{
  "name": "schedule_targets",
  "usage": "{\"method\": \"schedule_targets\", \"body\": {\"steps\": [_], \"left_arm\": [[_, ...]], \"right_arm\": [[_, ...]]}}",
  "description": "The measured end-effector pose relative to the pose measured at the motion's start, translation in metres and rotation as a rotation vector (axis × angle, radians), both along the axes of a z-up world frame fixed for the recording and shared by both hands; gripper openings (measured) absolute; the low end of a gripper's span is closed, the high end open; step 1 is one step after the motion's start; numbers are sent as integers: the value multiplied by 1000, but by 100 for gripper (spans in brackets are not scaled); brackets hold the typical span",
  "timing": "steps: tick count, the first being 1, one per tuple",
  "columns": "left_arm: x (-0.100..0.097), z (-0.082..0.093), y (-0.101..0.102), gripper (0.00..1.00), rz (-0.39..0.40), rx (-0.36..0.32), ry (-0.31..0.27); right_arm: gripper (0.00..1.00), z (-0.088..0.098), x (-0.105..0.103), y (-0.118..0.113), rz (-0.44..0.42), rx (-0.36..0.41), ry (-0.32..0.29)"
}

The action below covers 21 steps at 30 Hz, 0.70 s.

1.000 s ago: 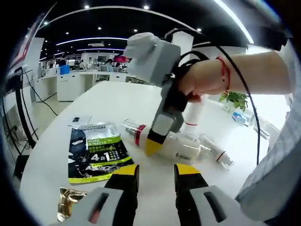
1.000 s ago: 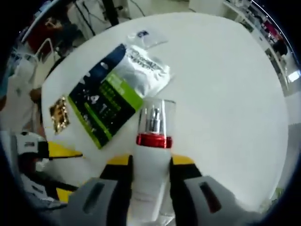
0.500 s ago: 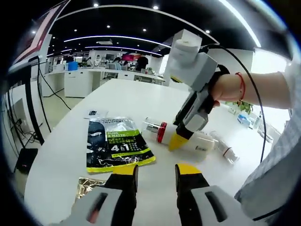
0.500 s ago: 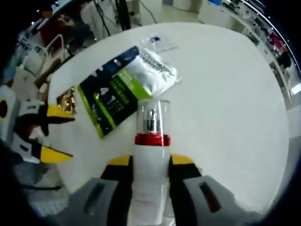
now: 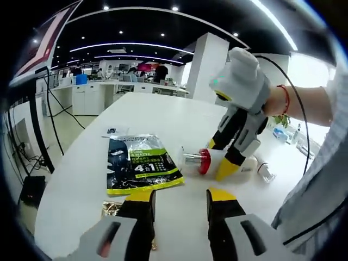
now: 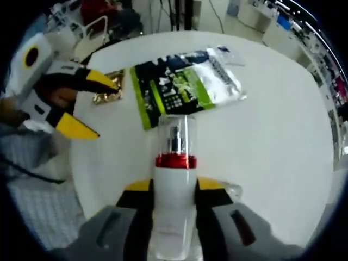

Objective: Arrange the skincare products in the storage area until every visible bottle or jar stands upright without overlapping.

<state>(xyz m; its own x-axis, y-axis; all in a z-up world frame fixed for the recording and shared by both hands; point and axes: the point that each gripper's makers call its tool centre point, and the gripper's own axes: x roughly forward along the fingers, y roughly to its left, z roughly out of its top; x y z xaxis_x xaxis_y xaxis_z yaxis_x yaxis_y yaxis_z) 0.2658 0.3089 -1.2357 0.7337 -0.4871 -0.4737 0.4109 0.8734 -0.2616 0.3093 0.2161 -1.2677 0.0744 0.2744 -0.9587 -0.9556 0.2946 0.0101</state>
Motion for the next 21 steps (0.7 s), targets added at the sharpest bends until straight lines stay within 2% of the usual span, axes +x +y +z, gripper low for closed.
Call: {"method": "schedule_targets", "body": {"steps": [5, 8, 12, 14, 16, 21], "left_arm": [[-2, 2, -8, 47, -31, -43, -26], [-3, 1, -12, 49, -60, -36, -31], [-8, 2, -29, 50, -164, -43, -50], [-11, -2, -35, 50, -204, -39, -46], [-12, -9, -37, 49, -233, 10, -54], [-15, -13, -45, 49, -297, 14, -72]], "right_arm": [[28, 0, -15, -1, 94, 11, -3], [28, 0, -26, 0, 234, 14, 1], [28, 0, -37, 0, 320, 9, 1], [28, 0, -41, 1, 365, 8, 3], [28, 0, -47, 1, 430, 3, 4], [28, 0, -58, 2, 573, -1, 3]]}}
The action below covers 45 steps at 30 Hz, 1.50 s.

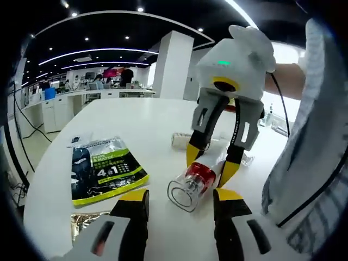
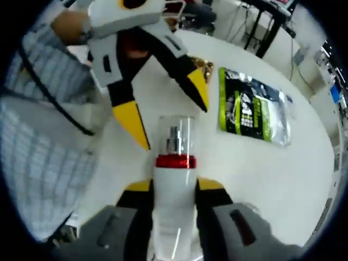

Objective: Arrange the skincare products in the storage area until every visible bottle or jar stands upright without overlapping.

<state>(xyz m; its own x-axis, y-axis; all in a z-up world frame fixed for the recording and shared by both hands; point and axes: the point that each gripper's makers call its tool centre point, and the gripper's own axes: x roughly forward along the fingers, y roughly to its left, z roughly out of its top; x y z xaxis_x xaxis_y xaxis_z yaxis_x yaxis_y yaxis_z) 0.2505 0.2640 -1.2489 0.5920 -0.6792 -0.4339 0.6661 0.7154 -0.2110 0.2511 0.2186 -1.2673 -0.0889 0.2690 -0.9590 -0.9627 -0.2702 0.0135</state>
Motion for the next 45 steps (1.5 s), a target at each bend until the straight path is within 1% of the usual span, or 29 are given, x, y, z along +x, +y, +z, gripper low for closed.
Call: {"method": "schedule_targets", "body": {"steps": [2, 3, 7, 10, 11, 13, 14, 15, 16, 17, 18, 19, 20, 21, 22, 24, 25, 27, 28, 31, 33, 37, 38, 39, 41, 43, 45], "left_arm": [[-3, -2, -4, 47, -38, -13, 4], [-3, -2, -5, 47, -42, -11, 3], [-4, -10, -7, 41, -82, 19, -8], [-5, -13, -12, 36, -109, 19, -2], [-8, -11, -15, 34, -141, 15, -16], [-9, -11, -16, 33, -154, 37, -32], [-10, -12, -16, 32, -186, 59, -50], [-10, -11, -17, 31, -195, 62, -56], [-12, -11, -20, 29, -222, 65, -62], [-10, -10, -19, 28, -219, 77, -73], [-8, -10, -18, 28, -229, 96, -87], [-11, -10, -19, 28, -227, 75, -66], [-12, -11, -20, 28, -227, 70, -66], [-11, -11, -20, 28, -223, 71, -73], [-11, -11, -21, 28, -221, 64, -71], [-12, -11, -22, 28, -224, 63, -73], [-12, -11, -22, 28, -224, 62, -71], [-13, -11, -22, 28, -221, 57, -66], [-13, -12, -22, 28, -218, 54, -66], [-13, -13, -22, 28, -213, 46, -63], [-13, -13, -22, 28, -212, 49, -62], [-14, -13, -21, 29, -209, 40, -47], [-13, -13, -20, 29, -201, 31, -33], [-15, -11, -18, 30, -173, -6, 14], [-15, -9, -14, 31, -145, -40, 56], [-14, -8, -9, 32, -134, -44, 33], [-15, -6, -7, 33, -125, -60, 42]], "right_arm": [[29, 0, -2, 0, 12, -8, -1], [29, 0, -2, 0, 22, -10, -2], [29, 0, -4, 1, 73, -8, -4], [29, 0, -4, 1, 68, -13, -5], [30, 0, -4, 2, 63, -14, -6], [31, 0, -4, 3, 51, -8, -4], [35, 0, -10, 17, 10, 80, 23], [40, 1, -16, 26, 37, 141, 42], [44, 2, -24, 35, 59, 208, 69], [46, 3, -32, 40, 80, 259, 89], [44, 5, -26, 27, 18, 170, 71], [40, 7, -20, 29, 27, 185, 47], [35, 9, -14, 27, -26, 169, 42], [35, 7, -18, 28, -36, 164, 74], [36, 9, -17, 27, 9, 174, 53], [35, 7, -17, 26, -5, 159, 52], [33, 5, -12, 19, -16, 100, 28], [30, 4, -6, 10, -26, 33, 10], [30, 3, 0, 4, -47, -5, -3], [30, 1, -2, 5, -48, 3, -5], [30, 1, -2, 6, -63, -11, -7], [28, 1, -3, 8, -40, -40, -17], [28, 1, -4, 8, -37, -39, -18], [28, 1, -3, 7, -39, -34, -18], [27, 1, -2, 7, -67, -25, -16], [27, 2, 0, 6, -81, -21, -16], [27, 5, 1, 7, -87, -13, -19]]}}
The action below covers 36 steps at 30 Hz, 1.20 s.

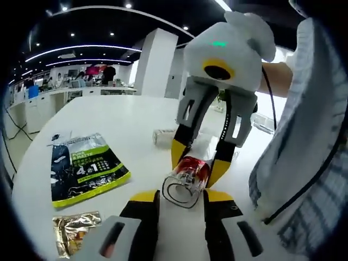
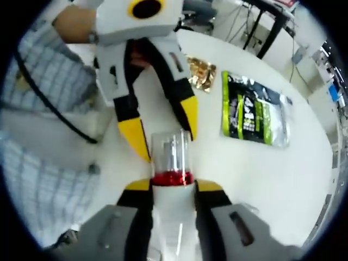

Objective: Arrange the skincare products in the storage area until every visible bottle or jar stands upright without overlapping.

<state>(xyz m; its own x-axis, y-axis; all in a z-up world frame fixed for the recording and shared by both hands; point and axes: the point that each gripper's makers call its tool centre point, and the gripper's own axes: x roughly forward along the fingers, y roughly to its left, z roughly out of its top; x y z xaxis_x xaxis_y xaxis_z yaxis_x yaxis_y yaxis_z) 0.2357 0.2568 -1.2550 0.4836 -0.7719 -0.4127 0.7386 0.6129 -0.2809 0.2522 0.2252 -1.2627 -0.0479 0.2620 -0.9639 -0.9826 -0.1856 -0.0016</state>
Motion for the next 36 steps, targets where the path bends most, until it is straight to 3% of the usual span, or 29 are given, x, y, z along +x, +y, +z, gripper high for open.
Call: {"method": "schedule_targets", "body": {"steps": [6, 10, 11, 12, 13, 17, 21, 24, 27, 36], "left_arm": [[1, 12, 5, 32, 62, -116, 40], [8, 34, 2, 28, 83, -225, 39], [7, 32, 5, 28, 93, -214, 60], [9, 34, 5, 27, 85, -214, 42], [13, 41, 7, 27, 89, -233, 35], [16, 57, 7, 17, 87, -316, 55], [21, 76, 10, 17, 97, -339, 28], [22, 79, 13, 18, 102, -345, 19], [25, 98, 12, 18, 113, -359, -31], [24, 122, 0, 18, 96, -369, -84]], "right_arm": [[27, 20, 6, 12, -83, 136, 22], [27, 32, 4, 18, -132, 229, 39], [27, 34, 4, 18, -139, 239, 37], [27, 38, 5, 18, -148, 261, 24], [27, 42, 9, 21, -168, 308, 5], [27, 55, 16, 22, -230, 374, -11], [27, 69, 17, 27, -273, 463, -14], [27, 75, 19, 29, -298, 505, -15], [27, 88, 21, 32, -350, 603, -1], [27, 102, 18, 26, -409, 702, -10]]}}
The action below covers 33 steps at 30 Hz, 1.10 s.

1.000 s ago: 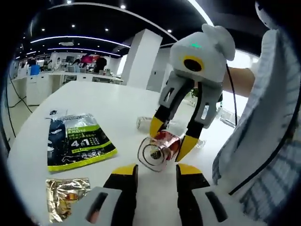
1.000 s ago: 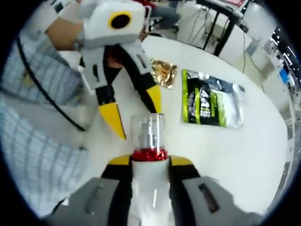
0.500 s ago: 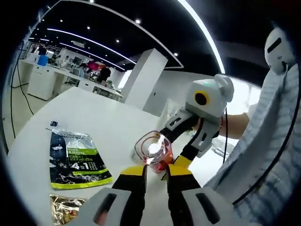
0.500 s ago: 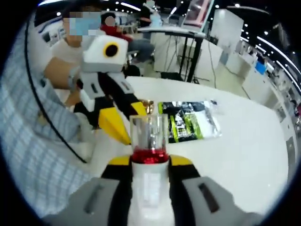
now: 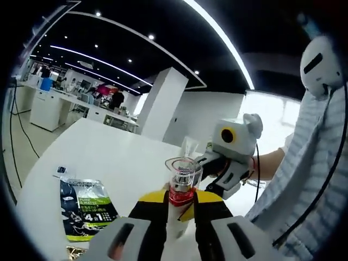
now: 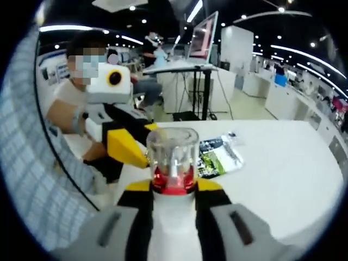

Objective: Arrange the skincare products in the storage area until every visible bottle or jar stands upright without overlapping.

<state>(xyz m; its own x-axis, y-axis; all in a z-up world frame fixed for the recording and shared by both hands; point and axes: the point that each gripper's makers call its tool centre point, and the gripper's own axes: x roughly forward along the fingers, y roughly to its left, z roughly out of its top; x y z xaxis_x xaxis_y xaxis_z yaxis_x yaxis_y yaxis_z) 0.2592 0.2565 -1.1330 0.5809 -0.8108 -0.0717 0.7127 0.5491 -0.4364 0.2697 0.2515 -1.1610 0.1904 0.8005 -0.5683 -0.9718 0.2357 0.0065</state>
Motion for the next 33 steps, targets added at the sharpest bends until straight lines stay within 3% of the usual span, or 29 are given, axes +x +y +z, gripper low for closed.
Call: {"method": "schedule_targets", "body": {"steps": [2, 6, 13, 19, 23, 29, 33], "left_arm": [[-4, 10, -9, 18, -21, -17, -26], [-7, 15, -19, 18, -50, -10, -39], [-8, 14, -16, 18, -53, -23, -28], [-7, 10, -11, 19, -43, -21, -19], [-8, -5, -5, 19, -19, 28, 3], [-14, -38, -9, 19, -13, 76, 124], [-8, -54, -6, 19, 29, 181, 105]], "right_arm": [[27, 1, -1, -3, -5, 8, -6], [27, -2, -4, -10, -45, 38, 5], [28, -2, -3, -7, -73, 48, -16], [28, 0, -3, -8, -93, 102, 26], [28, -4, -4, -12, -83, 108, 54], [28, -16, -10, -21, -93, 75, 72], [28, -17, -13, -23, -100, 71, 69]]}}
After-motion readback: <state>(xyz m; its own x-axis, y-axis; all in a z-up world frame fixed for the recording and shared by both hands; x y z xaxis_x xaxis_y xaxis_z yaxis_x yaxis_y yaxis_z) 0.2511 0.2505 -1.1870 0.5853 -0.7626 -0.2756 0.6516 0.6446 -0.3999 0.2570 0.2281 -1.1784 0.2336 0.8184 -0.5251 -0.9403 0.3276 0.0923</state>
